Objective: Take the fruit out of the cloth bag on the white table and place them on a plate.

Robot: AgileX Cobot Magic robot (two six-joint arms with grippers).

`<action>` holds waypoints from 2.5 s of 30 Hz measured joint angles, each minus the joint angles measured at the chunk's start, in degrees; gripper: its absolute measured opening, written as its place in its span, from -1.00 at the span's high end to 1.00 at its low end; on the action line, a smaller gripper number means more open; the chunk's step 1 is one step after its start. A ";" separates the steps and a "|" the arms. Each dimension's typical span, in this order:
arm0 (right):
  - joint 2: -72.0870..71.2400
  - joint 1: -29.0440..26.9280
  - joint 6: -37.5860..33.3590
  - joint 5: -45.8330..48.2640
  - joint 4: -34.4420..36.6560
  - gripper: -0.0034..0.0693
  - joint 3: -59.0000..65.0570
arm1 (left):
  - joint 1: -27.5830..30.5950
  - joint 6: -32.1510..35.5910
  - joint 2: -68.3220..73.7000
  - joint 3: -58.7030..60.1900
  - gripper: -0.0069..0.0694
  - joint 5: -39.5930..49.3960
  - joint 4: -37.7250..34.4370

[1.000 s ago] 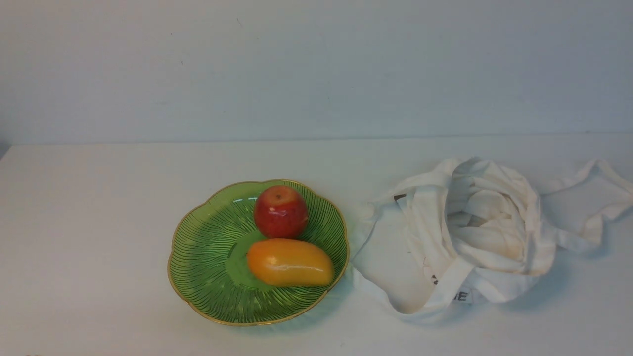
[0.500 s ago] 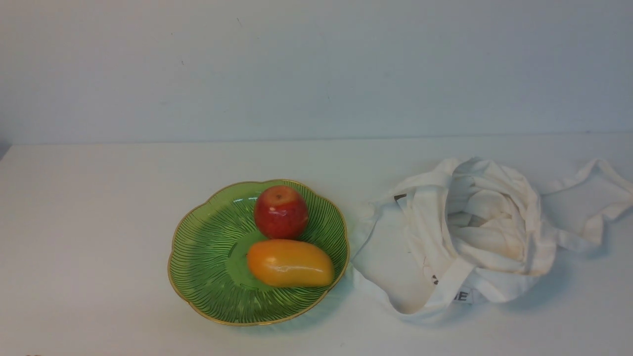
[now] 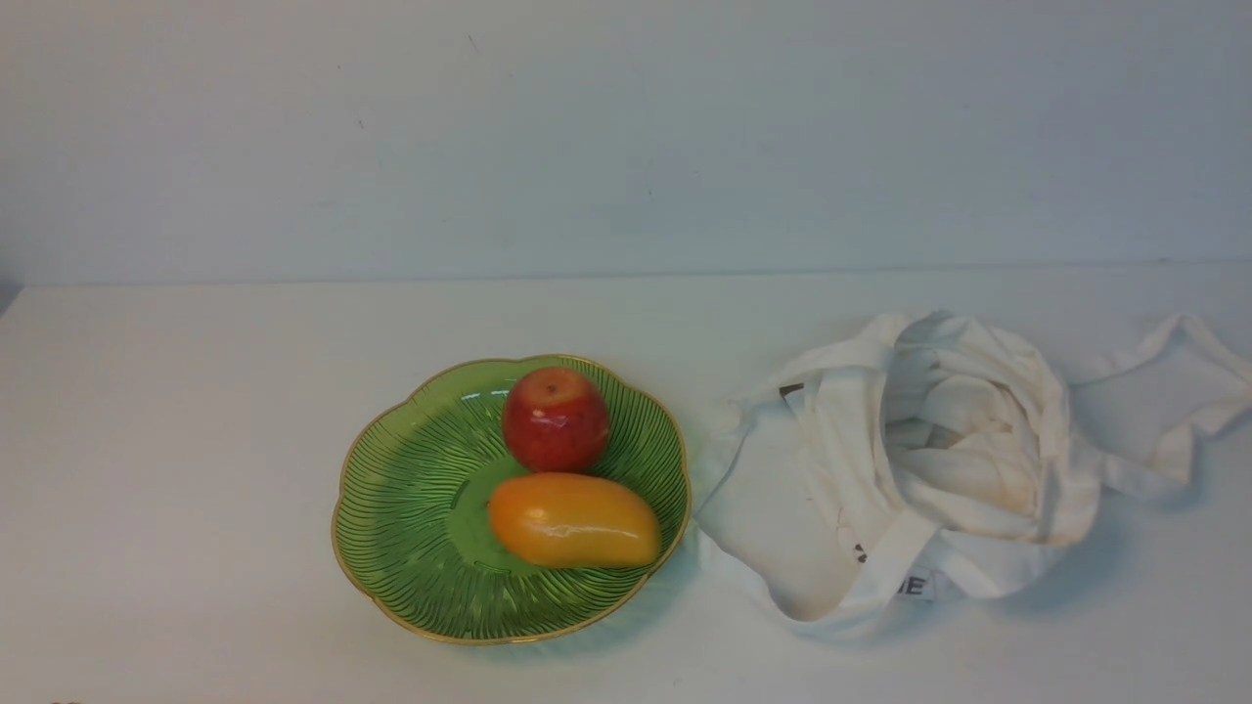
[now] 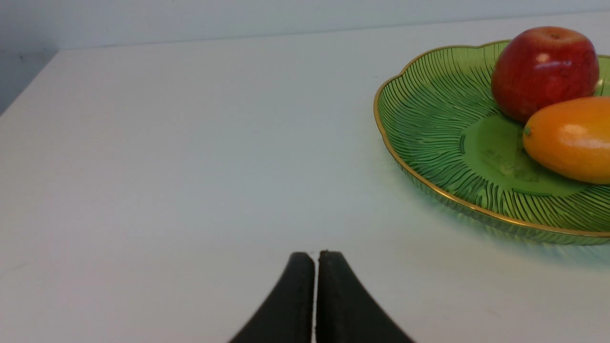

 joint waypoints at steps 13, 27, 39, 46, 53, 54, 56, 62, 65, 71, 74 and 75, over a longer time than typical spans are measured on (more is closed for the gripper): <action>-8.16 -25.42 -1.33 4.71 -2.08 0.94 27.78 | 0.00 0.00 0.00 0.00 0.84 0.00 0.00; -8.45 -26.23 -1.55 10.33 -3.36 0.94 29.45 | 0.00 0.00 0.00 0.00 0.84 0.00 0.00; -8.45 -23.23 -1.55 10.33 -3.36 0.94 29.45 | 0.00 0.00 0.00 0.00 0.84 0.00 0.00; -8.45 -23.23 -1.55 10.33 -3.36 0.94 29.45 | 0.00 0.00 0.00 0.00 0.84 0.00 0.00; -8.45 -23.23 -1.55 10.33 -3.36 0.94 29.45 | 0.00 0.05 0.00 0.00 0.84 0.00 0.00; -8.45 -23.23 -1.55 10.33 -3.36 0.94 29.45 | 0.00 0.05 0.00 0.00 0.84 0.00 0.00; -8.45 -23.23 -1.55 10.33 -3.36 0.94 29.45 | 0.00 0.05 0.00 0.00 0.84 0.00 0.00; -8.45 -23.23 -1.55 10.33 -3.36 0.94 29.45 | 0.00 0.05 0.00 0.00 0.84 0.00 0.00; -8.45 -23.23 -1.55 10.33 -3.36 0.94 29.45 | 0.00 0.05 0.00 0.00 0.84 0.00 0.00; -8.45 -23.23 -1.55 10.33 -3.36 0.94 29.45 | 0.00 0.05 0.00 0.00 0.84 0.00 0.00; -8.45 -23.23 -1.55 10.33 -3.36 0.94 29.45 | 0.00 -0.01 0.00 0.00 0.84 0.00 0.00; -8.45 -23.23 -1.55 10.33 -3.36 0.94 29.45 | 0.00 -0.01 0.00 0.00 0.84 0.00 0.00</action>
